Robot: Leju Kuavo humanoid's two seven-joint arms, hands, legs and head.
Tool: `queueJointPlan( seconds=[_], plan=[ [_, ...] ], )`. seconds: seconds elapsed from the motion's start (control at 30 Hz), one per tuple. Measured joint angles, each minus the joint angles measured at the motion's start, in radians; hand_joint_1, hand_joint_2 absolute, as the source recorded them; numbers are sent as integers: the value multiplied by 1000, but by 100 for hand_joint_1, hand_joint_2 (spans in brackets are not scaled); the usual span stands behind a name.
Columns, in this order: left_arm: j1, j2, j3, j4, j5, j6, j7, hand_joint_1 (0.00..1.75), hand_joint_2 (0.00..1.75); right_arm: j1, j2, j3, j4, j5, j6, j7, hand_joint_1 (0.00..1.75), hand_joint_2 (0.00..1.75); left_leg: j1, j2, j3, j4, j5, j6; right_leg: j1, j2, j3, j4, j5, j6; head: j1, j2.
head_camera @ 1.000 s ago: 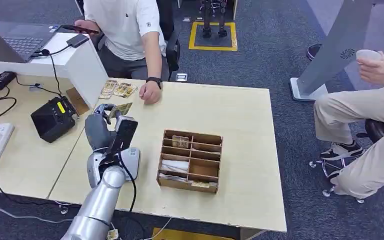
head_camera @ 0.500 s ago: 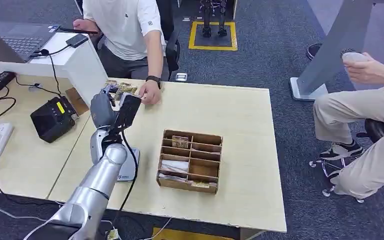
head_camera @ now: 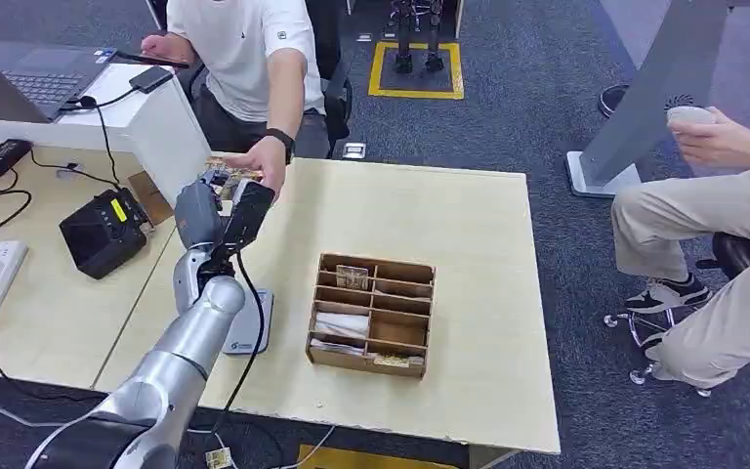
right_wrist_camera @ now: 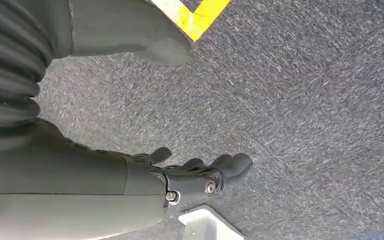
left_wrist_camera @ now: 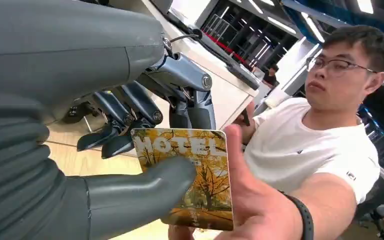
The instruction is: Pass the card to the sensor for recognition and then transmit it.
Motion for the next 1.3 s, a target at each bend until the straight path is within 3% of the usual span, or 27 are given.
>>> queueJointPlan(
  seconds=[0.4, 0.43, 0.47, 0.5, 0.67, 0.97, 1.13, 1.3],
  plan=[
    [-3, 5, 0, 25, -2, 2, 0, 175, 175, 0, -3, 0, 3, 0, 0, 0, 0, 175, 0, 0, 0, 0, 0, 0, 0, 0, 0, 0, 0, 0, 0, 0],
    [-5, 5, 0, 27, -2, 3, 0, 161, 175, 0, -3, 0, 3, 0, 0, 0, 0, 175, 0, 0, 0, 0, 0, 0, 0, 0, 0, 0, 0, 0, 0, 0],
    [-6, 5, 0, 29, -2, 3, 0, 7, 175, 0, -3, 0, 3, 0, 0, 0, 0, 175, 0, 0, 0, 0, 0, 0, 0, 0, 0, 0, 0, 0, 0, 0],
    [-7, 5, 0, 30, -2, 3, 0, 0, 175, 0, -3, 0, 3, 0, 0, 0, 0, 175, 0, 0, 0, 0, 0, 0, 0, 0, 0, 0, 0, 0, 0, 0],
    [-8, 4, 0, 35, 17, 0, -12, 0, 175, 0, -4, 0, 3, -2, 0, 0, 0, 175, 0, 0, 0, 0, 0, 0, 0, 0, 0, 0, 0, 0, 0, 0],
    [16, 3, 0, -36, 117, 5, -123, 0, 175, 0, -4, 0, 2, -22, 0, 12, 0, 175, 0, 0, 0, 0, 0, 0, 0, 0, 0, 0, 0, 0, 0, 0],
    [115, 3, -15, -211, 205, -13, -207, 0, 175, 3, -3, 0, -8, -47, 0, 19, 0, 175, 0, 0, 0, 0, 0, 0, 0, 1, 0, 0, 0, 0, 0, 0],
    [291, 4, -62, -456, 304, -73, -308, 0, 175, 7, 7, 0, -29, -83, 0, 21, 0, 175, 0, 1, 0, 0, -2, 0, 0, 1, -1, 0, -1, 0, 0, 0]
  ],
)
